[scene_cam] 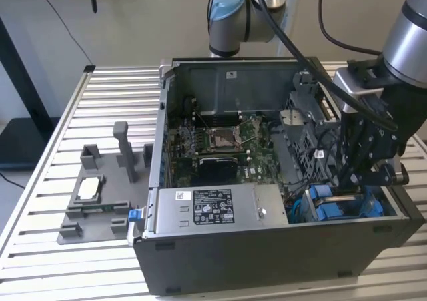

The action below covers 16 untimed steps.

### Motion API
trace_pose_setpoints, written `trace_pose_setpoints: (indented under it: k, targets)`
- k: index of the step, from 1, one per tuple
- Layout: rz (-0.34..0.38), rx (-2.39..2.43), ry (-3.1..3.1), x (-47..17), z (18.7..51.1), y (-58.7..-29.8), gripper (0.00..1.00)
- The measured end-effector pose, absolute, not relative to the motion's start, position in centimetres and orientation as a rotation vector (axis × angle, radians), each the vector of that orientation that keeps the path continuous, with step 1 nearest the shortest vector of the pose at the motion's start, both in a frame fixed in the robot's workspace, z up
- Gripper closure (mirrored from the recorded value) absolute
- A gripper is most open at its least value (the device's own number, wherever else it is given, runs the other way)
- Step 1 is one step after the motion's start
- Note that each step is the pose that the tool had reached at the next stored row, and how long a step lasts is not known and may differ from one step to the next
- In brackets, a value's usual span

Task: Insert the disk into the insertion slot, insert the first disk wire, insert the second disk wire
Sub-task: 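Insert the second disk wire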

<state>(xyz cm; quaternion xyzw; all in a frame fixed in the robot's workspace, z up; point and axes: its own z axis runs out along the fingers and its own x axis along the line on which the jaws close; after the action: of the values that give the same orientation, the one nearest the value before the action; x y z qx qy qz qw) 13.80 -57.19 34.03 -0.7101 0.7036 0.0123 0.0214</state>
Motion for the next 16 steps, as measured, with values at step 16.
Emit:
trace_pose_setpoints:
  k: [16]
  targets:
    - [0.035, -2.203, 2.182, 13.8, 33.55, -57.35, 0.84]
